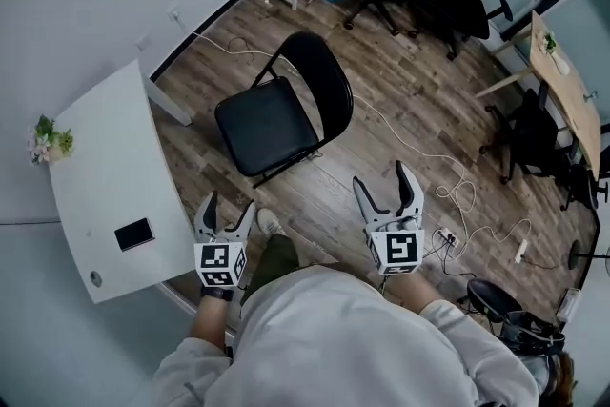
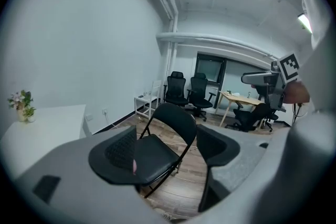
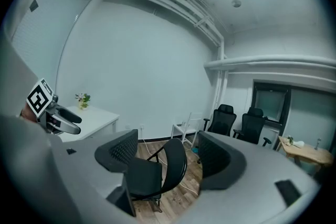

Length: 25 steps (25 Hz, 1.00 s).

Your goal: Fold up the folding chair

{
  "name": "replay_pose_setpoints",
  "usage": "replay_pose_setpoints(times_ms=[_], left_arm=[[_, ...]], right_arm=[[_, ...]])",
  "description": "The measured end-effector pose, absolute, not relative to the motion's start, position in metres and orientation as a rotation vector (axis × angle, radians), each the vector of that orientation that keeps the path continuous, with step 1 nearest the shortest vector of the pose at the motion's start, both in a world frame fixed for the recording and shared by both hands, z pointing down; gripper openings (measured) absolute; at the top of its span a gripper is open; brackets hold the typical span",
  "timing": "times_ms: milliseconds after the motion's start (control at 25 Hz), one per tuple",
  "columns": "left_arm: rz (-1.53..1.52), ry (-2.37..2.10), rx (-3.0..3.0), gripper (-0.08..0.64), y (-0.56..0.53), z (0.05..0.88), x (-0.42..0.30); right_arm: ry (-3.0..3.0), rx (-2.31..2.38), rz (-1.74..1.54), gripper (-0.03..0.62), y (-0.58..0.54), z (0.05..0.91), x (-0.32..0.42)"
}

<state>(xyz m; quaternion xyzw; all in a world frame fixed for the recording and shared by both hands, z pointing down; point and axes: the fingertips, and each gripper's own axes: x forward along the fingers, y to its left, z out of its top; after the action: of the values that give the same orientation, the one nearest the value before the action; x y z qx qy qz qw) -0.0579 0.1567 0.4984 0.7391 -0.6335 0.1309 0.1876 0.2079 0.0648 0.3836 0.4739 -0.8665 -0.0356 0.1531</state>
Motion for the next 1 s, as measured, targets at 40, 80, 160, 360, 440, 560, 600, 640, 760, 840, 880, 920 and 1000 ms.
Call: replay_pose_setpoints(times_ms=[40, 80, 160, 360, 440, 560, 600, 640, 760, 840, 880, 920, 1000], left_arm=[[0.368, -1.768, 2.078, 0.359, 0.145, 0.503, -0.064], [0.369, -1.752, 2.076, 0.359, 0.133, 0.508, -0.069], [0.377, -1.716, 2.073, 0.359, 0.110, 0.519, -0.075], [0.403, -1.641, 1.992, 0.359, 0.069, 0.561, -0.087], [0.401, -1.630, 1.936, 0.359, 0.061, 0.581, -0.095], [0.405, -1.638, 1.850, 0.359, 0.048, 0.610, -0.107], [0.408, -1.647, 1.818, 0.359, 0.044, 0.621, -0.112], [0.412, -1.659, 1.785, 0.359, 0.040, 0.634, -0.117], [0.425, -1.677, 1.676, 0.359, 0.027, 0.678, -0.129], [0.421, -1.664, 1.605, 0.359, 0.020, 0.711, -0.131], [0.412, -1.653, 1.571, 0.359, 0.017, 0.728, -0.132], [0.401, -1.637, 1.536, 0.359, 0.013, 0.746, -0.133], [0.370, -1.600, 1.462, 0.359, 0.006, 0.785, -0.136]], right_arm=[[-2.478, 1.356, -0.104, 0.371, 0.050, 0.384, 0.200], [-2.472, 1.353, -0.108, 0.371, 0.035, 0.386, 0.193], [-2.459, 1.350, -0.113, 0.369, 0.004, 0.388, 0.183], [-2.431, 1.304, -0.089, 0.354, -0.072, 0.401, 0.168], [-2.434, 1.273, -0.074, 0.354, -0.098, 0.411, 0.161], [-2.444, 1.217, -0.066, 0.353, -0.143, 0.431, 0.152], [-2.447, 1.197, -0.062, 0.353, -0.159, 0.440, 0.148], [-2.452, 1.174, -0.060, 0.353, -0.176, 0.450, 0.143], [-2.459, 1.090, -0.047, 0.348, -0.228, 0.486, 0.128], [-2.445, 1.036, -0.014, 0.346, -0.264, 0.512, 0.121], [-2.436, 1.014, 0.010, 0.346, -0.281, 0.525, 0.118], [-2.426, 0.996, 0.036, 0.345, -0.298, 0.537, 0.115], [-2.403, 0.959, 0.090, 0.347, -0.328, 0.563, 0.108]])
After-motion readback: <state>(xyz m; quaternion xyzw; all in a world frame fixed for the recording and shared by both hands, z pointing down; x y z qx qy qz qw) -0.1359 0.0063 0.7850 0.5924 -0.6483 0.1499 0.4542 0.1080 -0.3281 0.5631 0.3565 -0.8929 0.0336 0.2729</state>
